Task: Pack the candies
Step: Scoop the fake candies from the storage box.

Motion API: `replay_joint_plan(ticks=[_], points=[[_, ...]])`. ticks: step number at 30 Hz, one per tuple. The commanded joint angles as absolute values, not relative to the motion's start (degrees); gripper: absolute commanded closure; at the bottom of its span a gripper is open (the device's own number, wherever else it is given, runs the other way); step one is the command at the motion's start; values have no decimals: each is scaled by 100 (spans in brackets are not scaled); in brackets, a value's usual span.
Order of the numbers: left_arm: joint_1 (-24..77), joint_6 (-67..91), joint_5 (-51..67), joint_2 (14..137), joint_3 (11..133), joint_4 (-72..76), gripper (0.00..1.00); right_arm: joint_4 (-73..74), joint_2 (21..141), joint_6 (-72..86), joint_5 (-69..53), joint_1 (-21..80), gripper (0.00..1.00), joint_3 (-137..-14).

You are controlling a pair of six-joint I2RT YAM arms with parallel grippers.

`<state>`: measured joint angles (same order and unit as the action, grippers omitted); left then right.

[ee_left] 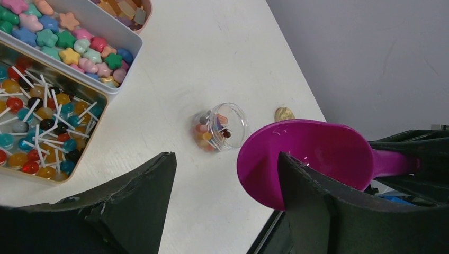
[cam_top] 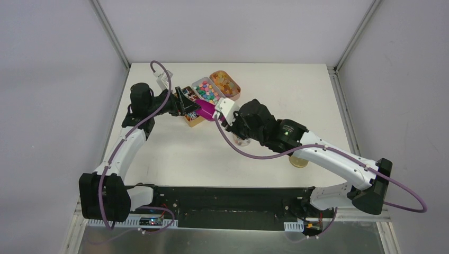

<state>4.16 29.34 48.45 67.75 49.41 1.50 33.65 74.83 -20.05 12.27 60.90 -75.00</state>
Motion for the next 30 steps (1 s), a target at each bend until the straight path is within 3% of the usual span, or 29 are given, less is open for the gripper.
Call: replay_joint_plan(ticks=[1,7,15,22,30], points=[[458,3015,5067,6956,4910,397,29,2250,7166,-1726,927,6118,100,-7626],[457,2980,5140,7192,4992,225,37,1089,6748,-1617,735,6109,100,-7112],[458,2911,5041,7139,5010,120,38,1184,6860,-1711,750,6109,100,-7112],[457,2650,4471,6924,5137,-384,18,1402,6929,-1767,1069,6035,100,-7062],[457,2311,3267,6518,5298,-1041,6,1558,7057,-1411,946,5289,100,-7161]])
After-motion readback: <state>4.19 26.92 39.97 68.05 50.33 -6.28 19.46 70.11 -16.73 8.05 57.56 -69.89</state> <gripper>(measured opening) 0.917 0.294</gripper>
